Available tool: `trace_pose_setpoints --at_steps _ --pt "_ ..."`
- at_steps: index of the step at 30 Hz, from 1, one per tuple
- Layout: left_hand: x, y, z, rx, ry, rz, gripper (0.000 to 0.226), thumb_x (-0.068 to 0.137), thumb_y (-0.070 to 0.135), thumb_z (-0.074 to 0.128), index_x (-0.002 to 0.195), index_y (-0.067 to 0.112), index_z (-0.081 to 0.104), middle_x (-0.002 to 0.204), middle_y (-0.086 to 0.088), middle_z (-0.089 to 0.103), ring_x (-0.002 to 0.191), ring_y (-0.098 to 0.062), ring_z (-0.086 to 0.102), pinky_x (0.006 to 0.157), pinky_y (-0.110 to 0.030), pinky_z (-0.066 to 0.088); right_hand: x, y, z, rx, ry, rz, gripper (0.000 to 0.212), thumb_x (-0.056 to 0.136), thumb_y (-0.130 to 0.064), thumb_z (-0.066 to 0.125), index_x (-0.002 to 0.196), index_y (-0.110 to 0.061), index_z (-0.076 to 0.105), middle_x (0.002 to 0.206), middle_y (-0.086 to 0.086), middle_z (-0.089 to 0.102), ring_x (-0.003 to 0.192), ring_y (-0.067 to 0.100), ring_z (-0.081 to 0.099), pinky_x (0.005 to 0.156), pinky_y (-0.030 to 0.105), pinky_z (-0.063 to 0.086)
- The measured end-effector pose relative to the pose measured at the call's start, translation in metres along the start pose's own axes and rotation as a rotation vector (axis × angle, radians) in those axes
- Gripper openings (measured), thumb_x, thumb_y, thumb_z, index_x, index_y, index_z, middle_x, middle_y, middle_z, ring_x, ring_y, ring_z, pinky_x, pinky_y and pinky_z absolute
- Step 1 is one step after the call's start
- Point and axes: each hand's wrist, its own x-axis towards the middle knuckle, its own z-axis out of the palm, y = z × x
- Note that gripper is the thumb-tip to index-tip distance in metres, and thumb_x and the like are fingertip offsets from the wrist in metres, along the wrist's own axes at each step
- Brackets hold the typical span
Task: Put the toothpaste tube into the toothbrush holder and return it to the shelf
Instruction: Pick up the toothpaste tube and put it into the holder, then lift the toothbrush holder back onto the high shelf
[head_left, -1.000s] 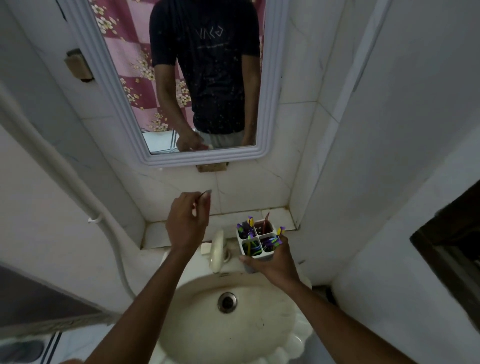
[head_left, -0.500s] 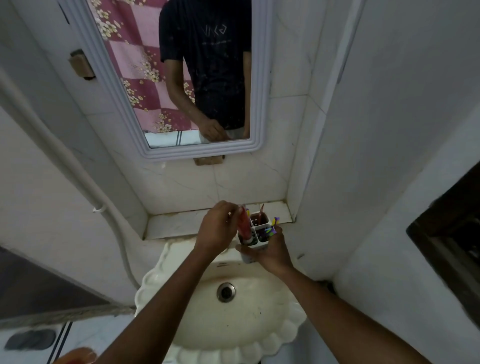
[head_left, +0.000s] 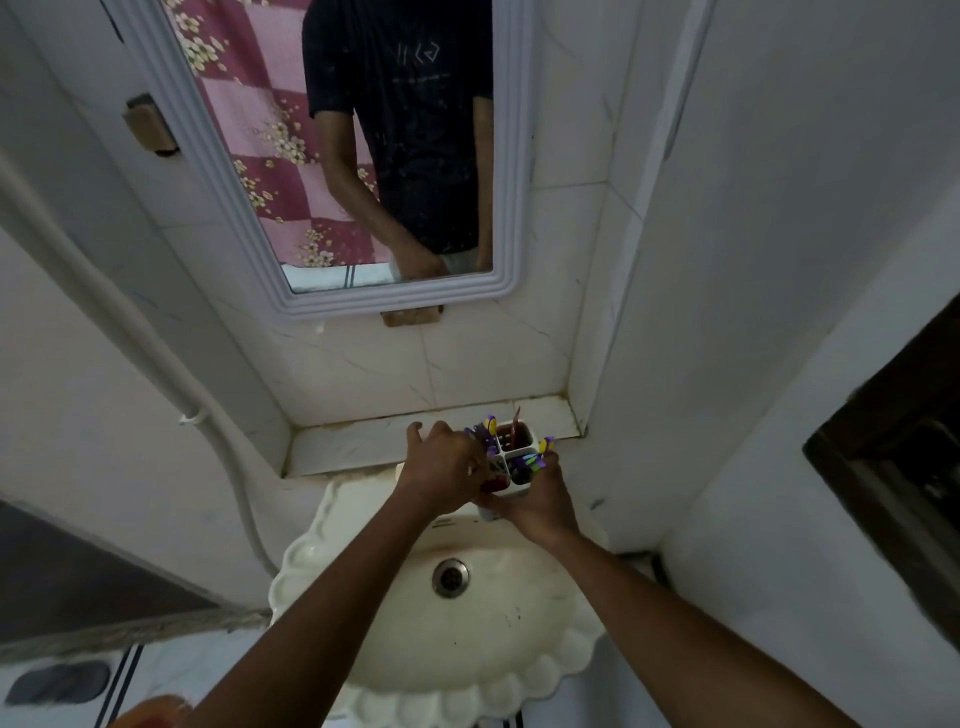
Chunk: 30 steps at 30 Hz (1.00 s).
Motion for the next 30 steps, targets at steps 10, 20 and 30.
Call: trace_pose_setpoints --at_steps 10,20,30 --pt "-0.001 -0.013 0.0 -0.257 0.228 -0.074 0.02 0.103 0.039 0.058 0.101 0.031 0.076 0.097 0.016 0.077 0.115 -0.017 0.062 0.118 -0.057 0.027 -0.022 0.009 0.023 0.02 0.159 -0.038 0.156 0.054 -0.09 0.096 0.172 -0.023 0.019 0.161 0.004 0.059 0.144 0.025 0.064 0.11 0.047 0.063" --pt "-0.006 -0.042 0.008 -0.583 0.384 -0.136 0.028 0.098 0.049 0.065 0.121 0.033 0.071 0.131 0.011 0.065 0.124 -0.015 0.064 0.106 -0.055 0.05 -0.006 -0.003 0.029 0.053 0.243 0.019 0.128 0.052 -0.054 0.112 0.155 -0.026 0.043 0.141 -0.004 0.073 0.126 0.021 0.076 0.099 0.038 0.065" --pt "-0.004 -0.026 -0.06 -0.579 0.508 -0.117 0.036 0.1 0.051 0.065 0.13 0.031 0.069 0.134 0.008 0.068 0.125 -0.014 0.064 0.108 -0.054 0.052 -0.004 -0.095 -0.031 0.105 0.372 -0.244 0.115 0.054 -0.048 0.113 0.147 -0.015 0.053 0.133 -0.004 0.07 0.12 0.02 0.071 0.09 0.027 0.054"
